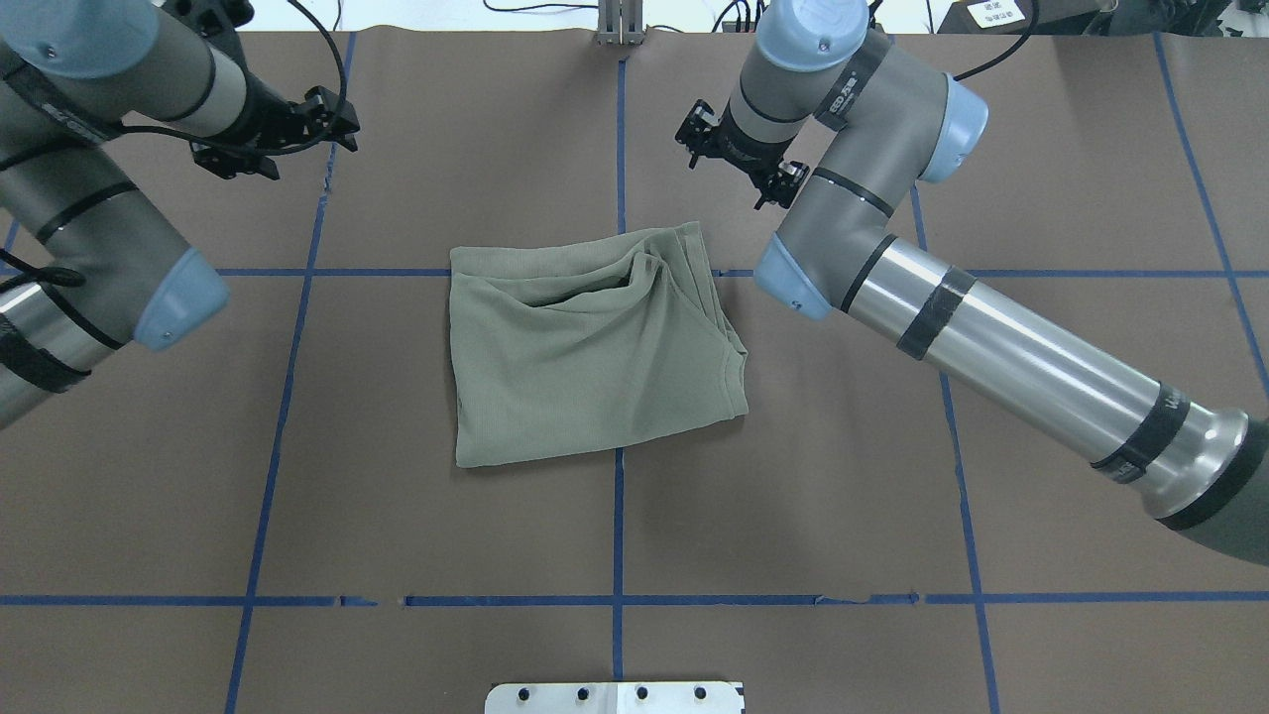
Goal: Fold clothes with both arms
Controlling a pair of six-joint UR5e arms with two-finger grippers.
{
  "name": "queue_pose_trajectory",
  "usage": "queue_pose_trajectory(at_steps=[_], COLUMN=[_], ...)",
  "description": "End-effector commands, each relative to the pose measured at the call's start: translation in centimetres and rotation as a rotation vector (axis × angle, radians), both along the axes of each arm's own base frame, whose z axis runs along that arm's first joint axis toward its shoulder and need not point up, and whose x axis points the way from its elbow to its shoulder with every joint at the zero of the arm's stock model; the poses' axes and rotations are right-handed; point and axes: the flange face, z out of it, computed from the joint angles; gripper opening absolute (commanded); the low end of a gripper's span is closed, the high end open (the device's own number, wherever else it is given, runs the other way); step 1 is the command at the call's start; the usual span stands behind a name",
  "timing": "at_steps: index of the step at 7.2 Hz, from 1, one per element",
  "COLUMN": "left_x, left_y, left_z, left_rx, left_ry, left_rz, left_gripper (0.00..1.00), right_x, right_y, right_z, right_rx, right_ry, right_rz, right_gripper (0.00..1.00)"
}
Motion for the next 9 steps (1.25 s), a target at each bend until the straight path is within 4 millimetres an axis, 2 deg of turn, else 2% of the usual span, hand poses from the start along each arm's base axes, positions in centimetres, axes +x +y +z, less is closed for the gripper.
queue_pose_trajectory(at_steps=[1, 2, 3, 4, 5, 6, 7, 8, 9], left_x=[-9.7, -14.6, -19.8, -24.4, -28.6, -30.4, -31.0, -31.6, -32.2], left_y=[-0.8, 0.1, 1.4, 3.0, 4.1, 5.1, 6.3, 7.7, 7.6], left_z=[5.0, 8.2, 11.6, 15.5, 18.5, 20.7, 22.0, 23.3, 22.9], left_rx=[0.122, 0.207, 0.272, 0.337, 0.400, 0.371, 0.341, 0.327, 0.323], left_ry=[-0.098, -0.179, -0.263, -0.341, -0.411, -0.416, -0.403, -0.368, -0.365], left_rz=[0.101, 0.159, 0.211, 0.300, 0.396, 0.431, 0.439, 0.437, 0.414], left_gripper=[1.00, 1.00, 1.00, 1.00, 1.00, 1.00, 1.00, 1.00, 1.00], right_x=[13.5, 20.7, 27.5, 33.1, 36.7, 40.2, 43.4, 47.4, 48.2], right_y=[-4.3, -5.4, -5.4, -4.7, -3.4, -2.0, 0.0, 3.2, 4.4], right_z=[6.5, 11.0, 16.3, 20.9, 24.0, 26.4, 29.5, 33.4, 32.6], right_rx=[0.104, 0.170, 0.244, 0.324, 0.361, 0.392, 0.406, 0.369, 0.391], right_ry=[0.059, 0.056, 0.061, 0.099, 0.134, 0.169, 0.180, 0.152, 0.133], right_rz=[-0.149, -0.241, -0.328, -0.400, -0.481, -0.598, -0.698, -0.675, -0.651], right_gripper=[1.00, 1.00, 1.00, 1.00, 1.00, 1.00, 1.00, 1.00, 1.00])
